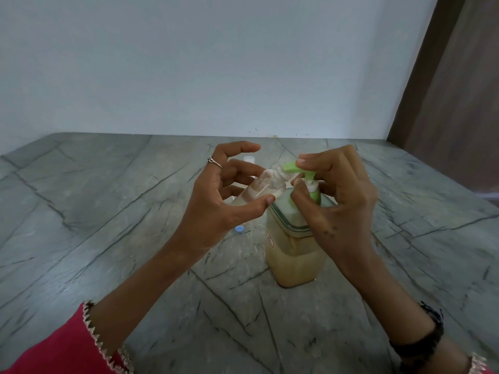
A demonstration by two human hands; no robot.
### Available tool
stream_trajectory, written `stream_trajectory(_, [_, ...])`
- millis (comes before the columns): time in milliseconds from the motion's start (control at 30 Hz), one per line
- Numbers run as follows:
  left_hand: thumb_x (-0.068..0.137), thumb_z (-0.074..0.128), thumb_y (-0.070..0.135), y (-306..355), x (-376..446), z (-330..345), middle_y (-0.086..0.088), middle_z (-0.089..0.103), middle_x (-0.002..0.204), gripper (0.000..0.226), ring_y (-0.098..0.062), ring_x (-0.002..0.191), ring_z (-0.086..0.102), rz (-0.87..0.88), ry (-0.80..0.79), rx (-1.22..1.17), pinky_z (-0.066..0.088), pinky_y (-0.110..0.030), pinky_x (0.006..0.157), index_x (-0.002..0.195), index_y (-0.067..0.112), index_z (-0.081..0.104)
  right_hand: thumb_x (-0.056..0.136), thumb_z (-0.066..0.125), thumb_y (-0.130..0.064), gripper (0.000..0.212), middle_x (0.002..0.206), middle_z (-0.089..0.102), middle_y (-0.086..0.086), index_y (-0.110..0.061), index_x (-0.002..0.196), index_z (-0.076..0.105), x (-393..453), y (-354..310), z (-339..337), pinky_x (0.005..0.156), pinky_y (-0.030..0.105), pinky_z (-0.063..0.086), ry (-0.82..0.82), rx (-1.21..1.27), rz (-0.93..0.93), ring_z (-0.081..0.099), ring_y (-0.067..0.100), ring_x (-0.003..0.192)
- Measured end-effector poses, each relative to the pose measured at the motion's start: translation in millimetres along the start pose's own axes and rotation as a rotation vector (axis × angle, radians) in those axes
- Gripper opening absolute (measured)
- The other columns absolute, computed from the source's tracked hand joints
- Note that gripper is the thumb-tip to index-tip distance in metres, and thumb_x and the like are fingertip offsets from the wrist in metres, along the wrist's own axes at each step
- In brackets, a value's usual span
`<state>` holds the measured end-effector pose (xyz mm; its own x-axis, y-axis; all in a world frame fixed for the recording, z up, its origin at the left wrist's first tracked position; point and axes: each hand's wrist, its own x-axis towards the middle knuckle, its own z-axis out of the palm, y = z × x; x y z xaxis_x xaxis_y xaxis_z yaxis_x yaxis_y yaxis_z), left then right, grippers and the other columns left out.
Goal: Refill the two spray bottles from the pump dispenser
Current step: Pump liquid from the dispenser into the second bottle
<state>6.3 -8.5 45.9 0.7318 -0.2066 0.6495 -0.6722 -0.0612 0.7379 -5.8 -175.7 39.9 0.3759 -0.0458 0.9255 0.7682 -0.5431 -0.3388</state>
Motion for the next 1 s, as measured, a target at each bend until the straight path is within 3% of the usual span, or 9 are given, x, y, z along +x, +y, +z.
stream_trajectory(167, [0.059, 0.075, 0.025, -0.6, -0.8, -0.3, 0.016, 0.067, 0.088, 0.059, -0.004, 0.079, 0.064, 0.002, -0.001, -0.001, 0.05, -0.017, 0.071, 0.111, 0.03, 0.048, 0.074, 0.066, -0.002, 0.008, 0.083, 0.05, -0.003, -0.003, 0.08, 0.061, 3.4, -0.8, 0.0, 0.057, 0.017, 0.047, -0.013, -0.011, 0.02, 0.055, 0.003, 0.076])
stream_trajectory(400, [0.058, 0.075, 0.025, -1.6, -0.8, 1.2, 0.018, 0.067, 0.087, 0.058, -0.001, 0.079, 0.063, -0.015, -0.006, -0.032, 0.049, -0.014, 0.069, 0.11, 0.03, 0.05, 0.077, 0.059, -0.009, 0.018, 0.097, 0.05, -0.001, -0.003, 0.095, 0.059, -2.2, 0.4, 1.0, 0.063, 0.02, 0.05, -0.025, -0.014, 0.005, 0.054, 0.001, 0.084])
stream_trajectory(667, [0.059, 0.075, 0.026, -1.8, -0.8, 0.6, 0.016, 0.067, 0.088, 0.058, -0.002, 0.079, 0.064, -0.001, 0.0, -0.027, 0.049, -0.015, 0.07, 0.11, 0.031, 0.049, 0.076, 0.062, -0.008, 0.017, 0.094, 0.052, -0.004, -0.007, 0.093, 0.06, -0.7, 1.1, 0.7, 0.064, 0.015, 0.05, 0.005, 0.001, 0.019, 0.055, -0.004, 0.085])
stream_trajectory(867, [0.059, 0.075, 0.025, -5.2, -1.7, 1.6, 0.015, 0.067, 0.087, 0.06, -0.004, 0.079, 0.064, -0.006, 0.007, -0.018, 0.051, -0.018, 0.07, 0.112, 0.031, 0.048, 0.069, 0.068, 0.002, 0.013, 0.074, 0.055, 0.007, -0.004, 0.074, 0.058, 5.5, -1.8, 1.1, 0.051, 0.037, 0.046, -0.007, -0.04, 0.056, 0.06, 0.021, 0.069])
stream_trajectory(1000, [0.058, 0.075, 0.025, -5.4, -2.1, 2.4, 0.016, 0.067, 0.085, 0.061, -0.001, 0.077, 0.063, -0.025, 0.007, -0.047, 0.05, -0.016, 0.068, 0.112, 0.03, 0.049, 0.071, 0.067, -0.003, 0.013, 0.083, 0.055, 0.006, -0.005, 0.082, 0.059, 2.1, -1.0, 0.6, 0.056, 0.031, 0.049, -0.03, -0.029, 0.051, 0.058, 0.014, 0.076])
